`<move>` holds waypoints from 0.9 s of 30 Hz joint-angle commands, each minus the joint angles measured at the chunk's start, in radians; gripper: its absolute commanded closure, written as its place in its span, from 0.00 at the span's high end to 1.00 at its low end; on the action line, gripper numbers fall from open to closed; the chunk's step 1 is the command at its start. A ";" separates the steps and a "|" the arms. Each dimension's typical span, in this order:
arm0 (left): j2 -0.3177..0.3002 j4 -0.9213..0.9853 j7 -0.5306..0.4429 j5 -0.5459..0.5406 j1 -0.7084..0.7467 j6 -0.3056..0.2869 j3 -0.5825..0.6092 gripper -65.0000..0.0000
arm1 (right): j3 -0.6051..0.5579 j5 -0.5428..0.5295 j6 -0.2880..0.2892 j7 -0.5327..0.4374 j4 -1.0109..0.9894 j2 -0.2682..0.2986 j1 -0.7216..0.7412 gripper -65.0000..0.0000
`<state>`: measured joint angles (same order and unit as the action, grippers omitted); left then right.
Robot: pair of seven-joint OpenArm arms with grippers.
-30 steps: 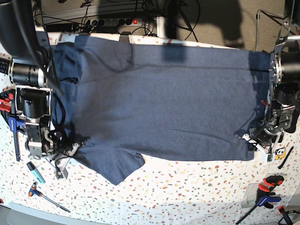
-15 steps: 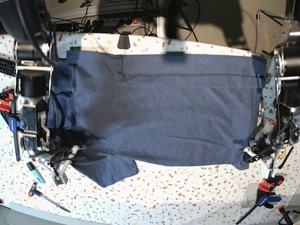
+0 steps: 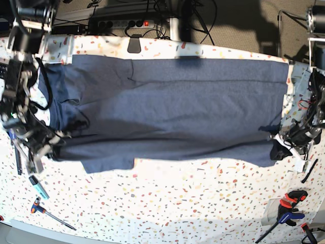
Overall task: Fold the T-shirt properly
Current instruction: 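Lift both held corners and fold them over onto the shirt's other edge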
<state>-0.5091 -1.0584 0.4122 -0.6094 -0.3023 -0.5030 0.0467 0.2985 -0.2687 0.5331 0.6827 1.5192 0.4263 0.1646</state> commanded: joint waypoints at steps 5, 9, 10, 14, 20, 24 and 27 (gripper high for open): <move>-0.026 -0.080 0.039 -0.063 0.047 -0.003 -0.019 0.00 | 0.069 -0.031 0.036 -0.032 0.116 0.016 -0.113 0.00; -0.026 -0.124 0.044 -0.099 0.104 -0.003 -0.077 0.00 | 0.108 -0.032 0.036 -0.045 0.171 0.014 -0.193 0.00; -0.026 -0.139 0.048 -0.107 0.120 -0.003 -0.101 0.00 | 0.119 -0.034 0.036 -0.046 0.180 0.014 -0.209 0.00; -0.026 -0.223 0.078 -0.106 0.184 -0.003 -0.190 0.00 | 0.170 -0.083 0.036 -0.046 0.207 0.014 -0.257 0.00; -0.026 -0.317 0.094 -0.106 0.284 -0.003 -0.211 0.00 | 0.187 -0.084 0.036 -0.039 0.227 0.014 -0.300 0.00; -0.026 -0.357 0.097 -0.106 0.348 -0.003 -0.216 0.00 | 0.187 -0.083 0.036 -0.046 0.227 0.014 -0.327 0.00; -0.026 -0.384 0.096 -0.106 0.389 -0.003 -0.234 0.00 | 0.187 -0.080 0.036 -0.045 0.227 0.009 -0.335 0.00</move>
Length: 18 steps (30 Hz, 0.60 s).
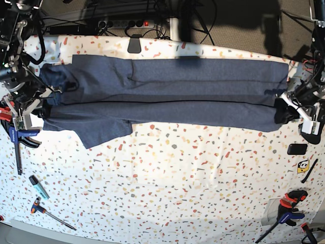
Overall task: Fold the T-shirt properly
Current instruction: 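Lift both held corners and fold them over onto the shirt's other edge, then release and grasp the folded strip's collar end with the right gripper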
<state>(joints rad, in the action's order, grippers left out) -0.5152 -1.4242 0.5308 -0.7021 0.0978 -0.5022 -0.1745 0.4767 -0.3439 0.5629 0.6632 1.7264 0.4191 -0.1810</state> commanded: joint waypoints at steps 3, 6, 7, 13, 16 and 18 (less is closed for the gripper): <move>-0.020 -0.031 -0.022 -0.013 0.018 -0.003 -0.035 0.00 | 0.008 -0.004 0.007 -0.026 0.020 0.004 0.011 0.00; -0.020 -0.031 -0.014 -0.013 0.034 -0.003 -0.054 0.00 | 0.008 -0.001 0.006 -0.026 0.020 -0.005 0.011 0.00; -0.020 -0.031 -0.014 -0.013 0.039 -0.003 -0.058 0.00 | 0.008 0.005 0.007 -0.026 0.020 -0.010 0.011 0.00; -0.014 -0.031 0.010 -0.013 0.057 -0.004 -0.060 0.00 | 0.008 0.051 0.006 0.002 0.020 -0.035 0.012 0.00; -0.015 -0.031 0.040 -0.012 0.057 -0.005 -0.060 0.00 | 0.008 0.052 0.006 0.043 0.020 -0.034 0.012 0.00; -0.015 -0.031 0.043 -0.002 0.057 -0.008 -0.060 0.00 | 0.008 0.052 0.006 0.061 0.020 -0.034 0.012 0.10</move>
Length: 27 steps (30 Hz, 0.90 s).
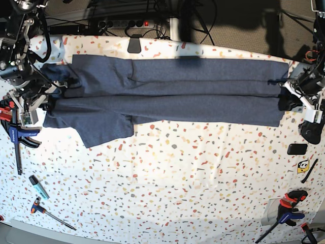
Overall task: Fold the T-shirt properly
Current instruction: 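Release and grasp the folded strip's collar end with the right gripper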
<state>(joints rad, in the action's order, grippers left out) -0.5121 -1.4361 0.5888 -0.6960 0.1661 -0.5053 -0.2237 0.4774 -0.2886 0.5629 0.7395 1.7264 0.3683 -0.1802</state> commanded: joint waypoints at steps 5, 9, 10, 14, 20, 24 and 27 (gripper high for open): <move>-0.018 -0.019 -0.017 -0.009 -0.017 -0.005 -0.011 0.54 | 0.008 -0.093 0.006 -0.016 0.020 0.021 0.021 0.53; -0.020 -0.019 -0.035 -0.008 -0.021 -0.005 -0.011 0.55 | 0.007 -0.149 0.006 -0.012 0.020 0.028 0.082 0.55; -0.020 -0.019 -0.043 -0.008 -0.023 -0.005 -0.011 0.56 | 0.007 -0.165 0.006 -0.005 0.019 0.027 0.105 0.55; -0.019 -0.019 -0.089 -0.010 -0.023 -0.005 -0.011 0.55 | -0.015 -0.227 0.006 0.052 -0.003 0.027 0.209 0.55; -0.018 -0.019 -0.089 -0.012 -0.023 -0.004 -0.011 0.55 | -0.141 -0.176 0.006 0.047 -0.227 0.027 0.379 0.55; -0.012 -0.019 -0.089 -0.012 -0.023 -0.005 -0.011 0.55 | -0.258 -0.104 0.006 0.047 -0.440 0.027 0.525 0.55; -0.012 -0.019 -0.089 -0.011 -0.023 -0.005 -0.011 0.55 | -0.347 -0.051 0.006 0.048 -0.587 0.027 0.622 0.55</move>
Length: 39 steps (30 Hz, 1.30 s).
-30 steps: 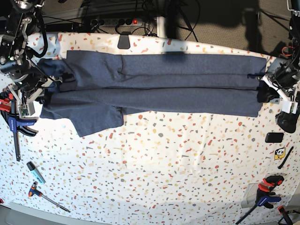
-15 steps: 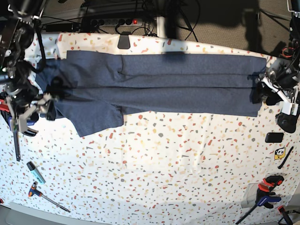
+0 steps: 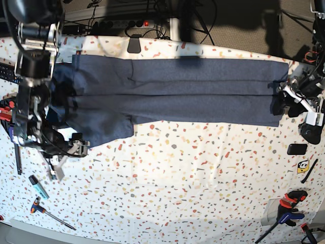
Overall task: Fold the T-shirt properly
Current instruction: 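Release and grasp the folded strip's collar end with the right gripper, then fold the held end with the right gripper toward the strip's middle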
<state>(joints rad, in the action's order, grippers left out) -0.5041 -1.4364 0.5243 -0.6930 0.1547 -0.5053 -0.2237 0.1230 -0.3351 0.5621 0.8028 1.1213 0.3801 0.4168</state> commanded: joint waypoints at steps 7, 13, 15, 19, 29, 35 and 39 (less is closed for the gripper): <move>-0.019 -0.018 -0.024 -0.015 -0.011 -0.004 -0.011 0.55 | -0.101 0.026 0.006 -0.021 -0.194 0.014 0.149 0.55; -0.020 -0.018 -0.025 -0.015 -0.011 -0.005 -0.011 0.55 | -0.100 0.048 0.005 -0.013 -0.241 0.000 0.153 0.55; -0.020 -0.018 -0.024 -0.014 -0.011 -0.005 -0.011 0.55 | -0.100 0.048 0.006 -0.008 -0.265 -0.004 0.153 0.55; -0.020 -0.018 -0.024 -0.014 -0.011 -0.004 -0.011 0.55 | -0.100 0.048 0.006 -0.008 -0.308 -0.006 0.151 0.48; -0.020 -0.018 -0.024 -0.014 -0.010 -0.004 -0.011 0.55 | -0.100 0.122 0.008 -0.089 -0.306 -0.001 0.153 0.00; -0.019 -0.018 -0.024 -0.014 -0.011 -0.004 -0.011 0.55 | -0.100 0.141 0.083 -0.069 -0.168 -0.001 0.153 0.00; -0.020 -0.018 -0.024 -0.011 -0.008 -0.004 -0.011 0.55 | -0.100 0.084 0.098 0.009 -0.061 -0.004 0.129 0.00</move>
<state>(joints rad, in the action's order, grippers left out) -0.5041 -1.4364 0.5240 -0.6926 0.1555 -0.5049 -0.2237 0.0189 -0.2394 0.6472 0.8200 1.0470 0.3649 0.5240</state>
